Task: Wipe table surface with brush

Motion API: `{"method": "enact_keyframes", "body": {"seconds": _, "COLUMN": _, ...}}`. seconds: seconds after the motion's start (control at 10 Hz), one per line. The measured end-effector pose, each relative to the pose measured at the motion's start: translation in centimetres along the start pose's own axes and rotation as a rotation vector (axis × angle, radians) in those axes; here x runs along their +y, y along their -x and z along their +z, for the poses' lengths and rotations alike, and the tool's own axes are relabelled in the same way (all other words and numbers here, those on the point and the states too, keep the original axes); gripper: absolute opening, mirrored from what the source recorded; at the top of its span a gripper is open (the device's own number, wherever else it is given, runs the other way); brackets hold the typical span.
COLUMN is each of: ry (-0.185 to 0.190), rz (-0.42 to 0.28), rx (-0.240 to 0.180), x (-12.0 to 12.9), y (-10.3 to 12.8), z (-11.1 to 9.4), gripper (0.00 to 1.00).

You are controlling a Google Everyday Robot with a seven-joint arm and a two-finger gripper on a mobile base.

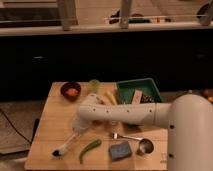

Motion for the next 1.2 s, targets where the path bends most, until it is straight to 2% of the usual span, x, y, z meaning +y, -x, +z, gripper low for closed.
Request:
{"method": "enact_keyframes", "body": {"seconds": 0.3, "ry": -0.019, "rz": 0.040, "rx": 0.028, "x": -0.6, "y": -1.5, "z": -0.7, "gripper": 0.00}}
{"method": "enact_keyframes", "body": {"seconds": 0.6, "ry": -0.060, "rz": 0.028, "rx": 0.041, "x": -3.1, "y": -2.3, "z": -1.3, "gripper": 0.00}}
{"method": "enact_keyframes", "body": {"seconds": 0.8, "ry": -0.071, "rz": -0.014, "rx": 0.035, "x": -4.9, "y": -1.2, "z": -1.0, "gripper": 0.00}}
{"method": "enact_keyframes", "body": {"seconds": 1.0, "ry": -0.069, "rz": -0.089, "rx": 0.019, "x": -6.9, "y": 1.0, "z": -0.1, "gripper": 0.00}}
{"method": "enact_keyframes", "body": {"seconds": 1.2, "ry": -0.047, "rz": -0.157, "rx": 0.001, "x": -7.1, "y": 3.0, "z": 0.8, "gripper": 0.00}}
